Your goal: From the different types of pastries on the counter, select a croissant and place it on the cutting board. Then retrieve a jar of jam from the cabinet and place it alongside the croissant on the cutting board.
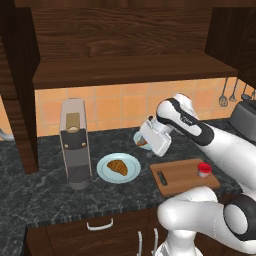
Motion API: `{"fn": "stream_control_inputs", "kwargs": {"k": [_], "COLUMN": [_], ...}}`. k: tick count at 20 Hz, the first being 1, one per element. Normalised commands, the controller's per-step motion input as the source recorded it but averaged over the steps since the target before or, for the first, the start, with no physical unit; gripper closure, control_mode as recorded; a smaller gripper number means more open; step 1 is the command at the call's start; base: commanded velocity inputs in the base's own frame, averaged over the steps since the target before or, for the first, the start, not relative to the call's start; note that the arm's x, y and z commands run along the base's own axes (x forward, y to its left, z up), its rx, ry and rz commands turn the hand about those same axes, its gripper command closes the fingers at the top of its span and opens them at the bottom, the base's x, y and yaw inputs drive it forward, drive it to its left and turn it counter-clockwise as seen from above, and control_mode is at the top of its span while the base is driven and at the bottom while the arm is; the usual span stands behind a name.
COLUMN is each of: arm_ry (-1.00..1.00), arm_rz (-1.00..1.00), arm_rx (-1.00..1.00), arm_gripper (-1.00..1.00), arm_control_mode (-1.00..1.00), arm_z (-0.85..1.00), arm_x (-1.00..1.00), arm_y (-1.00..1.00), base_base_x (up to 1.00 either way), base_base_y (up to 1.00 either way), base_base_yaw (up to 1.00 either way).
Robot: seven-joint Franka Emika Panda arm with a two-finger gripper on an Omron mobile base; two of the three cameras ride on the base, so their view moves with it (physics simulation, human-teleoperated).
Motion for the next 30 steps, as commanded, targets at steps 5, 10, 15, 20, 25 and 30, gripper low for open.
{"fn": "stream_control_inputs", "kwargs": {"k": [5,10,15,20,25,30], "arm_ry": [0.35,0.2,0.02,-0.04,-0.16,-0.26], "arm_rz": [-0.01,-0.22,-0.33,0.33,-0.13,-0.53], "arm_rx": [-0.09,-0.11,-0.15,-0.05,-0.03,0.0], "arm_gripper": [-1.0,-1.0,-1.0,-1.0,-1.0,-1.0], "arm_control_mode": [-1.0,-1.0,-1.0,-1.0,-1.0,-1.0], "arm_z": [0.05,0.1,-0.04,-0.27,-0.12,-0.08], "arm_x": [0.23,0.03,0.04,0.16,0.32,0.0], "arm_y": [0.6,0.77,0.85,0.03,0.0,0.19], "base_base_x": [0.0,0.0,0.0,0.0,0.0,0.0], "base_base_y": [0.0,0.0,0.0,0.0,0.0,0.0], "base_base_yaw": [0.0,0.0,0.0,0.0,0.0,0.0]}}
